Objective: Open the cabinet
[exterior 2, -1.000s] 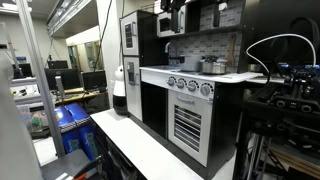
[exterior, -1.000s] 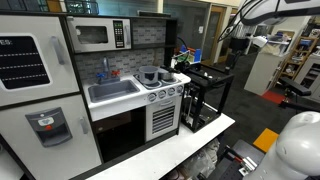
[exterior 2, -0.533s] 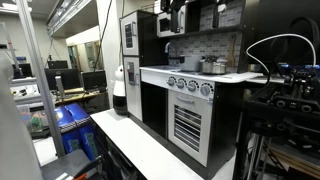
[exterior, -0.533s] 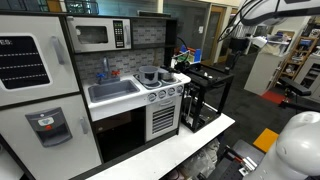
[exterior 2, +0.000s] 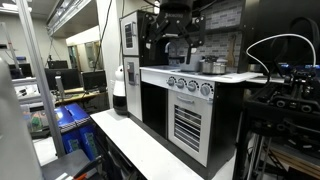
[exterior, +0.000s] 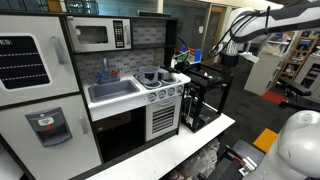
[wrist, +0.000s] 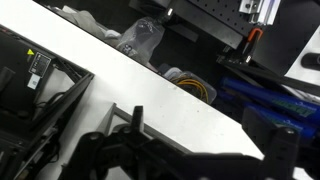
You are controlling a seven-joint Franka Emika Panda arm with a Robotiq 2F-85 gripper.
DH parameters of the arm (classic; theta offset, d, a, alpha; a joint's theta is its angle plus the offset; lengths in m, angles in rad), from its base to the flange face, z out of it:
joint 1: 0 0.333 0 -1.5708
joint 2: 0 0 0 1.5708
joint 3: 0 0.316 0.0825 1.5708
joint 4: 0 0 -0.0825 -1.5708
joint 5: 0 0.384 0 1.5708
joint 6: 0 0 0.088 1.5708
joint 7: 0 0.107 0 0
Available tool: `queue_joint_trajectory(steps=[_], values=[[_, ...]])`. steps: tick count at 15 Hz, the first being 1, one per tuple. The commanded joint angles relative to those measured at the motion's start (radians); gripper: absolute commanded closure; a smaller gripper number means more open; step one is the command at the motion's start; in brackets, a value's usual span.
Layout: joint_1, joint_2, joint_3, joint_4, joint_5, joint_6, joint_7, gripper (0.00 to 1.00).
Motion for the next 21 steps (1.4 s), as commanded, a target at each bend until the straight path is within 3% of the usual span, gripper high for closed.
queue_joint_trajectory(steps=[1, 6, 10, 11, 16, 18, 21], values=[[0.026, 0.002, 0.026, -0.103, -0.025, 0.074, -0.121, 0.00], [0.063, 0.011, 0.077, -0.253, -0.091, 0.227, -0.255, 0.00], [0.072, 0.014, 0.124, -0.376, -0.165, 0.449, -0.294, 0.00], [0.081, 0.079, 0.133, -0.323, -0.169, 0.494, -0.297, 0.00], [0.069, 0.200, 0.159, -0.340, -0.193, 0.782, -0.268, 0.00], [0.071, 0.248, 0.161, -0.339, -0.178, 0.832, -0.272, 0.00], [0.068, 0.239, 0.169, -0.338, -0.162, 0.804, -0.275, 0.00]])
